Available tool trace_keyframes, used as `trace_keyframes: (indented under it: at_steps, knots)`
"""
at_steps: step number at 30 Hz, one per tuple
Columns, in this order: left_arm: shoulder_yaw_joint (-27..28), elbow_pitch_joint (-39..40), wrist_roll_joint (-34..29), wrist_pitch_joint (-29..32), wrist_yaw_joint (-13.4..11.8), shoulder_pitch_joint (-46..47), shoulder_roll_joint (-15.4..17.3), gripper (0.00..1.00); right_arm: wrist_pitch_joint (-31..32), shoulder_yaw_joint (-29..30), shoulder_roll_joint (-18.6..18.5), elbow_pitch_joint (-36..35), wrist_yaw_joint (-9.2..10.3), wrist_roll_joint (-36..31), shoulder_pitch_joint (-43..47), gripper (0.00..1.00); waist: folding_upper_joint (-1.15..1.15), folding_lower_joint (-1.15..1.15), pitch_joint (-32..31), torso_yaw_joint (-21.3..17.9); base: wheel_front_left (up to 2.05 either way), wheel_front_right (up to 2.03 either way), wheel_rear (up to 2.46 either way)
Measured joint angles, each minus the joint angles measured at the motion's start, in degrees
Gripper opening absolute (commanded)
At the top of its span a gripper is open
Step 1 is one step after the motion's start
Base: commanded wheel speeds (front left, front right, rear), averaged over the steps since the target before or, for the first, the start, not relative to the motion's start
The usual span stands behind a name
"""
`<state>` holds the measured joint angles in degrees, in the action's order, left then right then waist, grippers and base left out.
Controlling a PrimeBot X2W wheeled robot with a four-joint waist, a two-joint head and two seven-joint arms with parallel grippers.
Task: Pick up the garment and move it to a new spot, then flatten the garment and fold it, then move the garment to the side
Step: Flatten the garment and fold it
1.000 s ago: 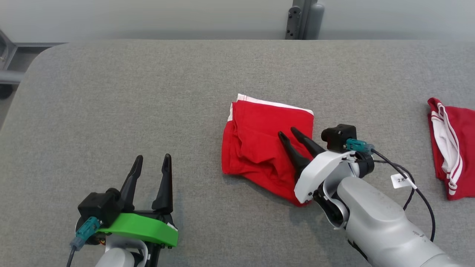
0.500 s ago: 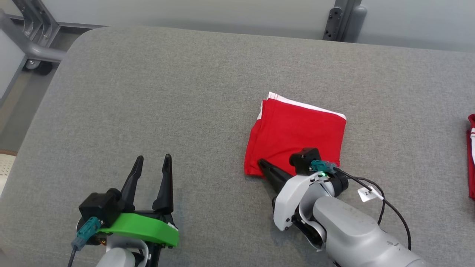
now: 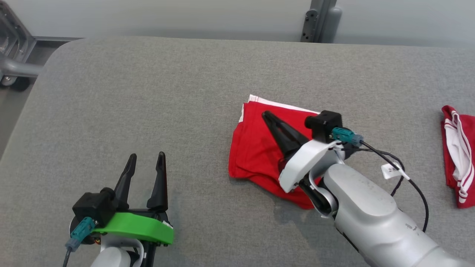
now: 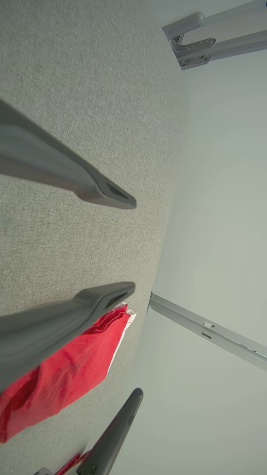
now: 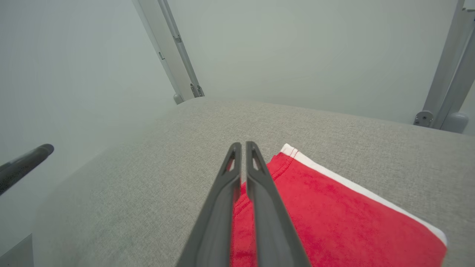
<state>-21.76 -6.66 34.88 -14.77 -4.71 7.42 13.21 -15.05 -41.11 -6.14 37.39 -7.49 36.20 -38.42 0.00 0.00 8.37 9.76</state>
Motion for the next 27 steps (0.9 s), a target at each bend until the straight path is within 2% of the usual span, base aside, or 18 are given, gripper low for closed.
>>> trace_keyframes:
  at_steps: [1, 2, 3, 5, 13, 18, 22, 27]
  knots:
    - [0.1, 0.1, -0.2, 0.0, -0.1, 0.0, 0.0, 1.0, 0.0, 2.4, -0.2, -1.3, 0.01, -1.4, 0.8, 0.48, 0.0, 0.0, -0.2, -0.5, 0.0, 0.0, 0.0]
    - [0.2, 0.1, -0.4, 0.0, -0.1, 0.0, 0.0, 1.0, 0.0, 4.9, -0.5, -2.7, 0.0, -2.7, 2.0, 0.68, 0.0, 0.0, -0.3, -1.1, 0.0, 0.0, 0.0]
    - [0.2, 0.2, -0.7, -0.1, -0.2, 0.0, 0.0, 1.0, 0.0, 7.2, -0.7, -3.9, 0.0, -4.5, 3.3, 1.0, 0.0, 0.0, -0.5, -1.6, 0.0, 0.0, 0.0]
    - [0.4, 0.1, -2.3, -0.1, -0.4, 0.2, 0.1, 1.0, 0.0, 12.1, -1.1, -6.6, 0.0, -8.9, 5.6, 1.0, 0.0, 0.0, -1.0, -2.8, 0.0, 0.0, 0.0]
    - [1.6, -0.6, -3.7, -0.2, -0.6, 0.3, -0.7, 1.0, 0.0, 28.2, 0.1, -17.7, 0.0, -19.0, 17.7, 1.0, 0.0, 0.0, -2.9, -7.1, 0.0, 0.0, 0.0]
    - [3.5, -0.5, -5.4, -0.3, -0.7, -1.2, -1.6, 1.0, 0.0, 36.5, 2.0, -24.0, 0.0, -22.3, 25.4, 1.0, 0.0, 0.0, -4.2, -9.0, 0.0, 0.0, 0.0]
    - [4.8, -0.8, -6.9, -0.3, -0.7, -3.6, -2.1, 1.0, 0.0, 40.2, 2.9, -27.2, 0.0, -22.7, 29.9, 1.0, 0.0, 0.0, -5.2, -10.0, 0.0, 0.0, 0.0]
    - [6.4, -1.3, -8.5, -0.3, -0.3, -6.2, -3.3, 1.0, 0.0, 40.0, 3.2, -27.7, 0.0, -22.5, 31.7, 1.0, 0.0, 0.0, -5.8, -10.6, 0.0, 0.0, 0.0]
